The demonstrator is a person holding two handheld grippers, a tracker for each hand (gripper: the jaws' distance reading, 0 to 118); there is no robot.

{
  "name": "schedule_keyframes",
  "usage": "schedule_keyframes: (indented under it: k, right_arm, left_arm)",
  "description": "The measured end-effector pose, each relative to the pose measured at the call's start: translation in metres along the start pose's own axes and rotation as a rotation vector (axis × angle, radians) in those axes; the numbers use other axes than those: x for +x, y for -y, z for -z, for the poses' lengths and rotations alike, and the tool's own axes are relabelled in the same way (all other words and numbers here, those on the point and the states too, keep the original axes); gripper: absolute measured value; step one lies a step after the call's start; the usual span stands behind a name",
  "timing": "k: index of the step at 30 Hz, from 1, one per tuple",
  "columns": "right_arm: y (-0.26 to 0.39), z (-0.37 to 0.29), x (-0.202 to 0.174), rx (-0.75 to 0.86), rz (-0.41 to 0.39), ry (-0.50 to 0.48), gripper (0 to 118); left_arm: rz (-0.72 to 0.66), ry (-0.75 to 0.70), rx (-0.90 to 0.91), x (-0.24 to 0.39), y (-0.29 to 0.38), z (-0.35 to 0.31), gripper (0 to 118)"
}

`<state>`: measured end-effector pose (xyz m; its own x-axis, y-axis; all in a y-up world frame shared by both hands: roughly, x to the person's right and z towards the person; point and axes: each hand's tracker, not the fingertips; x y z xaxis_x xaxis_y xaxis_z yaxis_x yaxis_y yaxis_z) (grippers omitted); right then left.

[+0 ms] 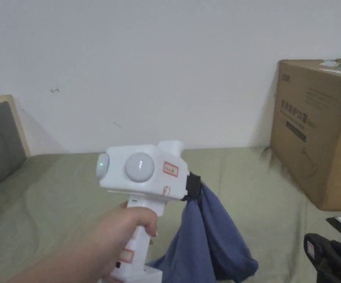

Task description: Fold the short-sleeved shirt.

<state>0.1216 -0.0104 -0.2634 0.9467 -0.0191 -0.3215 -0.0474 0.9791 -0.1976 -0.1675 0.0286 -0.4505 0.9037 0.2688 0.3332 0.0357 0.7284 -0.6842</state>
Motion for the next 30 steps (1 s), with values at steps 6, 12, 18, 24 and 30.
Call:
schedule_keyframes:
  k: [6,12,18,24,30]
  right_arm:
    - [0.014,0.012,0.027,-0.076,0.045,0.033,0]
    - [0.029,0.027,0.029,-0.16,0.046,0.036,0]
    - [0.03,0.035,0.018,-0.171,0.104,0.003,0]
    - [0.017,0.026,0.006,-0.11,0.111,-0.013,0]
    - [0.008,0.017,-0.01,-0.006,0.107,-0.038,0]
  left_arm:
    - [-0.141,-0.064,-0.284,-0.014,0.091,0.136,0]
    - [-0.173,-0.219,-0.347,-0.044,0.135,0.156,0]
    - [-0.26,-0.092,-0.186,-0.078,0.129,0.104,114]
    - [-0.286,-0.136,0.101,-0.08,0.119,-0.02,113]
    - [-0.291,-0.324,0.451,-0.07,0.167,-0.14,107]
